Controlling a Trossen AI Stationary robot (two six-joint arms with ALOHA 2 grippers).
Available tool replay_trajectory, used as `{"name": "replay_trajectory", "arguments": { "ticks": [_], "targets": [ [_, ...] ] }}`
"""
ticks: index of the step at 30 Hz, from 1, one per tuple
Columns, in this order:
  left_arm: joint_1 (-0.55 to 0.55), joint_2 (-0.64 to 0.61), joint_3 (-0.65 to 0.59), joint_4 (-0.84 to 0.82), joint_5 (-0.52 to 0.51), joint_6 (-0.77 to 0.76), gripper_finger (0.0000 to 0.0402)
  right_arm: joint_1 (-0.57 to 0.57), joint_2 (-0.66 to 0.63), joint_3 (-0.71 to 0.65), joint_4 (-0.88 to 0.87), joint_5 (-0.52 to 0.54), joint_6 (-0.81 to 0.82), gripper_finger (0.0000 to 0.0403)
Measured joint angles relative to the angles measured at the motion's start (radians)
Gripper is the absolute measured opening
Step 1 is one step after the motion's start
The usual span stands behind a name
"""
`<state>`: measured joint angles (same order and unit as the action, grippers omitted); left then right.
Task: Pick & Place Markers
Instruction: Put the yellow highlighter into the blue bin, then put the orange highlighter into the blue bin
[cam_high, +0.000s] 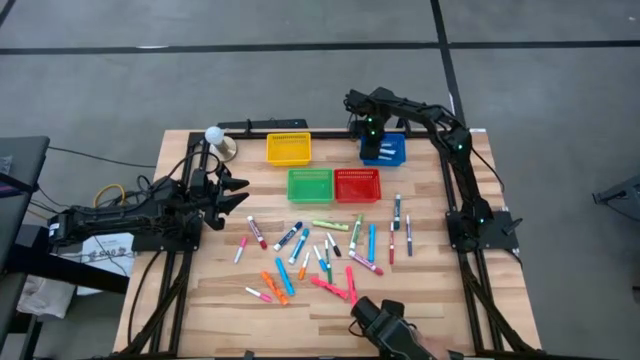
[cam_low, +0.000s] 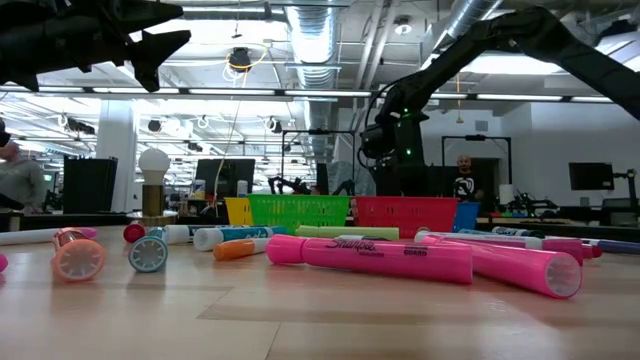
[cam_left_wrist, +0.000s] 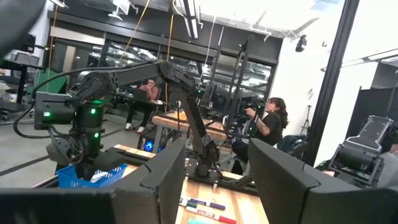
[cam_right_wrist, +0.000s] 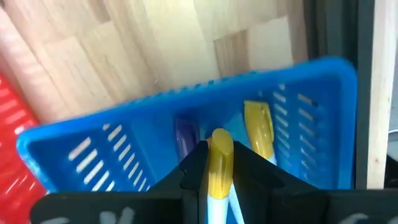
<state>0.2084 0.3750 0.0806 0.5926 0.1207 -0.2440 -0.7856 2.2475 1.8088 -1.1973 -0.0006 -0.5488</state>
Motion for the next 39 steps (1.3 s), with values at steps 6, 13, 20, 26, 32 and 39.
{"name": "replay_trajectory", "arguments": {
  "ticks": [6, 13, 20, 26, 32, 39],
  "targets": [
    [0.000, 0.000, 0.000, 0.000, 0.000, 0.000, 0.0176, -0.002, 0.000, 0.000, -0.005, 0.000, 0.017, 0.0056],
    [0.000, 0.000, 0.000, 0.000, 0.000, 0.000, 0.0176, -0.002, 0.000, 0.000, -0.010, -0.001, 0.018, 0.0071],
    [0.000, 0.000, 0.000, 0.000, 0.000, 0.000, 0.0176, -0.002, 0.000, 0.000, -0.011, 0.000, 0.033, 0.0137],
    [0.000, 0.000, 0.000, 0.000, 0.000, 0.000, 0.0176, 0.000, -0.001, 0.024, -0.077, 0.000, 0.068, 0.0172],
    [0.000, 0.000, 0.000, 0.000, 0.000, 0.000, 0.0176, 0.000, -0.002, 0.124, -0.214, 0.000, 0.100, 0.0174],
    [0.000, 0.000, 0.000, 0.000, 0.000, 0.000, 0.0176, 0.029, -0.048, 0.287, -0.370, -0.001, 0.223, 0.0168]
  ]
}}
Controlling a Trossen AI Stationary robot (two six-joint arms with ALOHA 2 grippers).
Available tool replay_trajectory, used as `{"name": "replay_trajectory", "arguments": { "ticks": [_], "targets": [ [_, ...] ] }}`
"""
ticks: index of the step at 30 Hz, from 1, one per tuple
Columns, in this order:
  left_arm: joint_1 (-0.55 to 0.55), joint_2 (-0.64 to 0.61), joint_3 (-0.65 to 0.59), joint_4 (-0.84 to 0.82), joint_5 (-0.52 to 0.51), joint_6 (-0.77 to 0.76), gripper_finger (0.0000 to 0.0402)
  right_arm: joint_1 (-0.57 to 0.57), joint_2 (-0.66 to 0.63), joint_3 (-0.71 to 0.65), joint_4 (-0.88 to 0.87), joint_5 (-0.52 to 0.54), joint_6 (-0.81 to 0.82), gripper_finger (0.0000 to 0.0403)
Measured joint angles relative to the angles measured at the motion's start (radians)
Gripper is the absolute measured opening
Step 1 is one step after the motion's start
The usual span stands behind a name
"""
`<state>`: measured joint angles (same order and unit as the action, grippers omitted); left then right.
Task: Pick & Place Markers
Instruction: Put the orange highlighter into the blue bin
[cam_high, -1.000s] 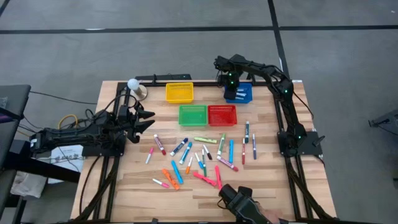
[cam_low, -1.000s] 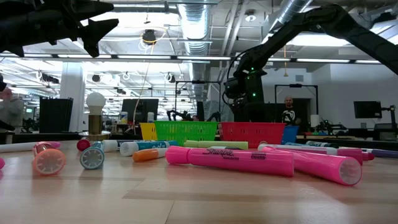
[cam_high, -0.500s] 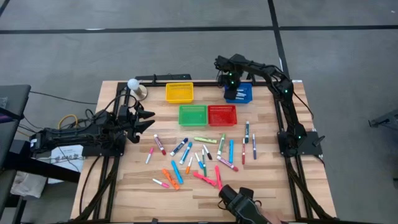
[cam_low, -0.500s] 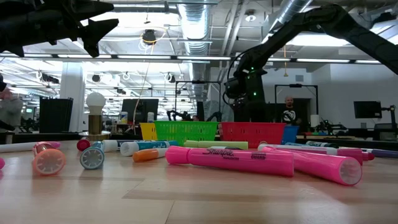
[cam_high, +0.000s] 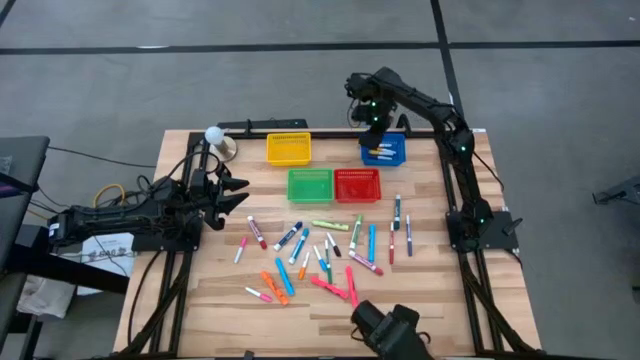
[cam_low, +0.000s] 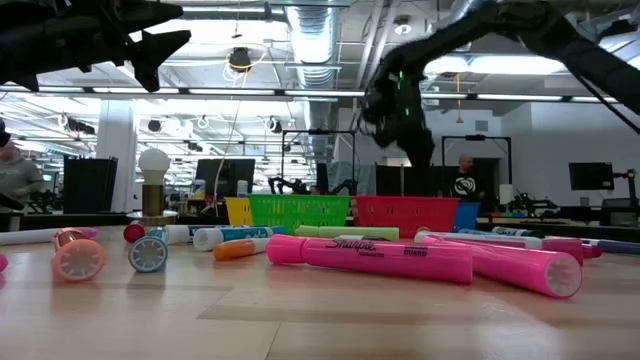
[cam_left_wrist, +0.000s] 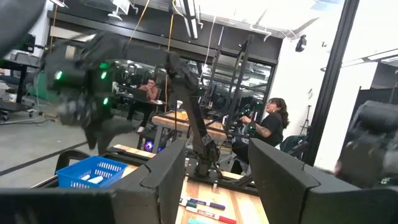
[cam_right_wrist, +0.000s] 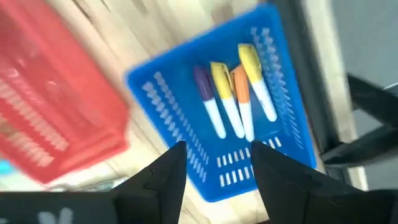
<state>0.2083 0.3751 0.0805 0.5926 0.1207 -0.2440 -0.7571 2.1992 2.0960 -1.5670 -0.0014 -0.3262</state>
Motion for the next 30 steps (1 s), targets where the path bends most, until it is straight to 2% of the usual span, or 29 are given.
{"name": "replay_trajectory", "arguments": {
  "ticks": [4, 12, 20, 25, 30],
  "targets": [
    [0.000, 0.000, 0.000, 0.000, 0.000, 0.000, 0.0176, 0.047, -0.118, 0.020, 0.001, -0.027, 0.061, 0.0166],
    [0.000, 0.000, 0.000, 0.000, 0.000, 0.000, 0.0176, 0.165, -0.375, 0.020, 0.009, -0.154, 0.194, 0.0169],
    [0.000, 0.000, 0.000, 0.032, 0.000, -0.014, 0.0176, 0.345, -0.584, 0.001, 0.085, -0.137, 0.327, 0.0164],
    [0.000, 0.000, 0.001, 0.092, 0.000, -0.076, 0.0176, 0.472, -0.714, -0.154, 0.226, -0.020, 0.418, 0.0164],
    [0.000, 0.043, 0.050, 0.088, 0.053, -0.079, 0.0176, 0.565, -0.873, -0.437, 0.413, 0.057, 0.533, 0.0166]
  ]
}}
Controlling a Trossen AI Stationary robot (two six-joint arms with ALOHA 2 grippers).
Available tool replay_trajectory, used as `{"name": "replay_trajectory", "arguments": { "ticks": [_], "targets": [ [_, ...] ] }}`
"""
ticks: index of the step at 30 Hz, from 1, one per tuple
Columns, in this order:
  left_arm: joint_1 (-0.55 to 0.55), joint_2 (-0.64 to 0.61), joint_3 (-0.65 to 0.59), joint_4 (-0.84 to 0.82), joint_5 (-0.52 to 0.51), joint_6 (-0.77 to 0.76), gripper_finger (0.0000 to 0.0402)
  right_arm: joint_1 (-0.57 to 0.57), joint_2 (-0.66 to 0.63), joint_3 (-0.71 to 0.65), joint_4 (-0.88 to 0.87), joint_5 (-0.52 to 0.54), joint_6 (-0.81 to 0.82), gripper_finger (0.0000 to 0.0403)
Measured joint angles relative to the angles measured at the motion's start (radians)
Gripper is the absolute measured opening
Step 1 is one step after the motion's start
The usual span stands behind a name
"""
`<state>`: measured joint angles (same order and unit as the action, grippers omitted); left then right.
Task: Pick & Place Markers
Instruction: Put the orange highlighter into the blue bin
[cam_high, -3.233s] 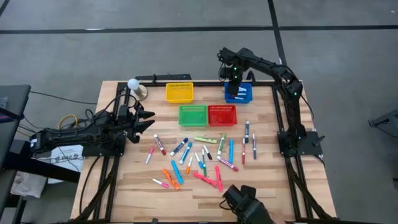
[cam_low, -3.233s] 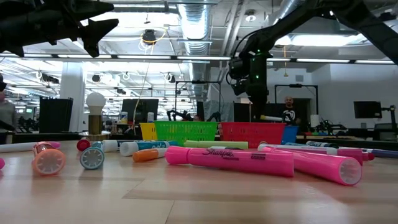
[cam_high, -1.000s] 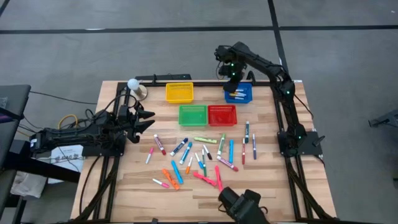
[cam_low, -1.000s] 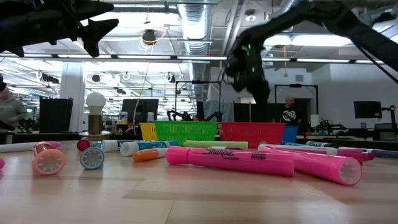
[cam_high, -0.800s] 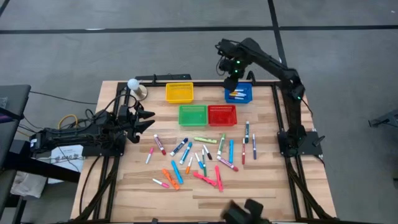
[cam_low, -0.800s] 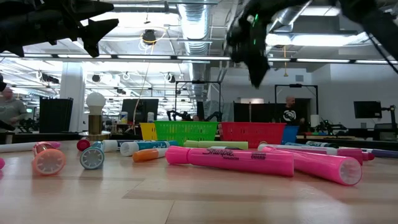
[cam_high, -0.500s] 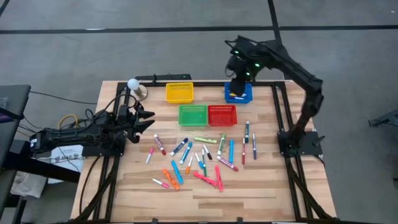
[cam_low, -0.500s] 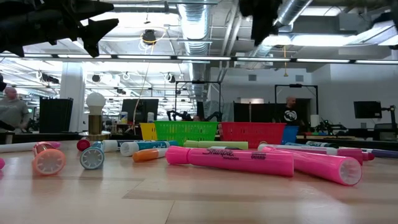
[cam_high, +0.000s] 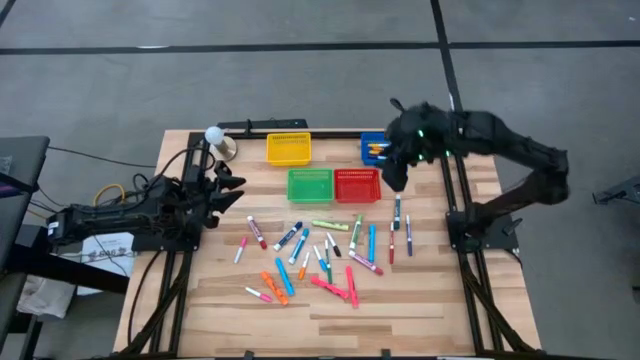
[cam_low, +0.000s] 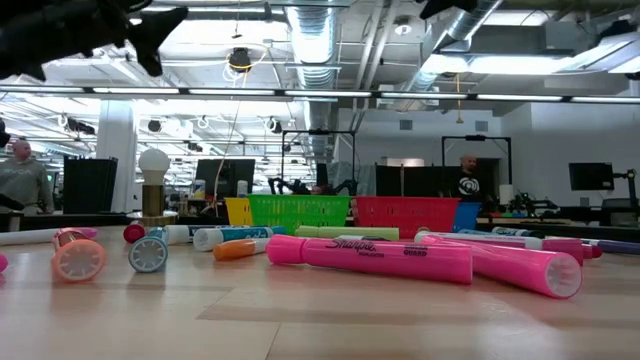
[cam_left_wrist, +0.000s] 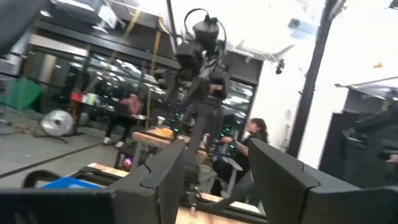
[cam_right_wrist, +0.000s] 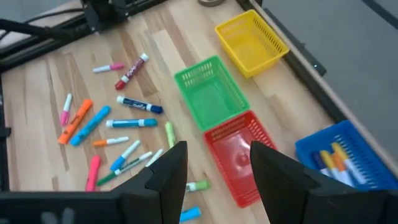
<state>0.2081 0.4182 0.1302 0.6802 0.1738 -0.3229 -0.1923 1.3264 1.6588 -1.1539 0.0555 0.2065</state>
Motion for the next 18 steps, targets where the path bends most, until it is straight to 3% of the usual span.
{"name": "replay_trajectory", "arguments": {
  "ticks": [8, 14, 18],
  "targets": [
    [0.000, 0.282, 0.189, -0.030, 0.143, 0.001, 0.0176, 0.098, -0.269, -0.478, 0.342, 0.057, 0.189, 0.0169],
    [-0.028, 0.536, 0.381, -0.224, 0.245, 0.003, 0.0176, 0.172, -0.428, -0.744, 0.565, 0.097, 0.271, 0.0165],
    [-0.087, 0.659, 0.498, -0.350, 0.253, 0.003, 0.0176, 0.218, -0.502, -0.869, 0.680, 0.136, 0.295, 0.0164]
  ]
}}
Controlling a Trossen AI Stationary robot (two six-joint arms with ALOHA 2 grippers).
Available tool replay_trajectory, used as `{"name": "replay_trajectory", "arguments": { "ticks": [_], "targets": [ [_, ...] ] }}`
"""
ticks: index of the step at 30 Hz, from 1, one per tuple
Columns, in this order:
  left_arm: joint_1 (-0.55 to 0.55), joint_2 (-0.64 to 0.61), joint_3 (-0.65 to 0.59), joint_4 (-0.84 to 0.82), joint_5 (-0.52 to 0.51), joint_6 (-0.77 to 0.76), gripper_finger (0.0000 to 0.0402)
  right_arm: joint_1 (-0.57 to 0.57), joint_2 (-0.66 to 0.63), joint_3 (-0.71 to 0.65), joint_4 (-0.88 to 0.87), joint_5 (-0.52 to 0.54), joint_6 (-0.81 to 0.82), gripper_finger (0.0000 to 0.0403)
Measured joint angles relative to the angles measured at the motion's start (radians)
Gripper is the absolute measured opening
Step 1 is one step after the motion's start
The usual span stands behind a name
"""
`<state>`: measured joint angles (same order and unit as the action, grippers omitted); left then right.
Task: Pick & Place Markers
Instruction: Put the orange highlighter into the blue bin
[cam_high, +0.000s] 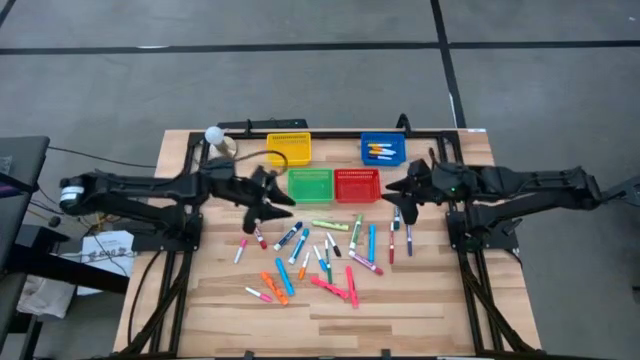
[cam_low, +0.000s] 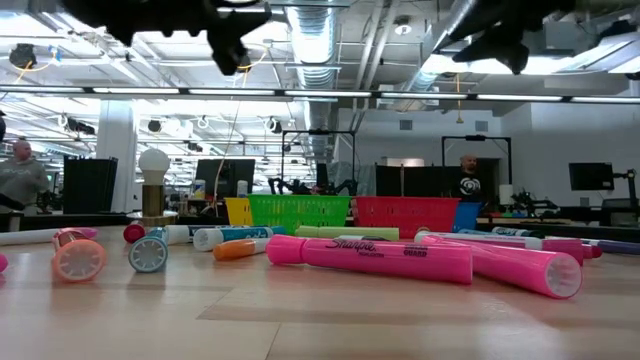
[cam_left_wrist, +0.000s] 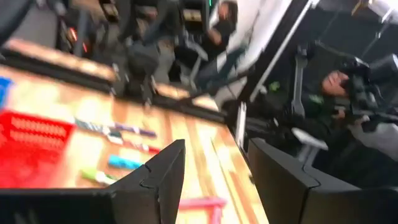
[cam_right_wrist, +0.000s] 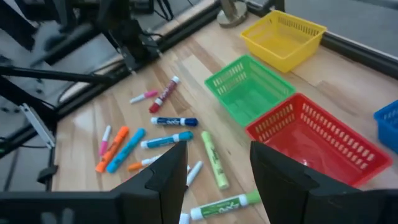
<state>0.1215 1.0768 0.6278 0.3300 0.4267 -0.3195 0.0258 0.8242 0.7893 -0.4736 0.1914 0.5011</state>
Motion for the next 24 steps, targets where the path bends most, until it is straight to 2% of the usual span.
{"name": "replay_trajectory", "arguments": {
  "ticks": [7, 11, 15, 18, 21, 24],
  "targets": [
    [-0.105, 0.083, 0.059, -0.033, 0.001, -0.003, 0.0176, 0.054, -0.080, -0.136, 0.167, 0.043, 0.000, 0.0164],
    [-0.139, 0.085, 0.059, -0.030, 0.001, -0.023, 0.0176, 0.064, -0.095, -0.156, 0.162, 0.057, 0.030, 0.0167],
    [-0.152, 0.083, 0.059, -0.006, 0.000, -0.144, 0.0176, 0.064, -0.086, -0.159, 0.155, 0.058, 0.056, 0.0164],
    [-0.179, 0.084, 0.059, -0.031, -0.011, -0.154, 0.0176, 0.069, -0.077, -0.159, 0.172, 0.056, 0.008, 0.0164],
    [-0.231, 0.083, 0.060, -0.119, -0.032, -0.160, 0.0176, 0.075, -0.080, -0.158, 0.186, 0.056, -0.002, 0.0167],
    [-0.299, 0.084, 0.073, -0.240, -0.096, -0.191, 0.0176, 0.098, -0.087, -0.158, 0.193, 0.062, -0.014, 0.0168]
  ]
}}
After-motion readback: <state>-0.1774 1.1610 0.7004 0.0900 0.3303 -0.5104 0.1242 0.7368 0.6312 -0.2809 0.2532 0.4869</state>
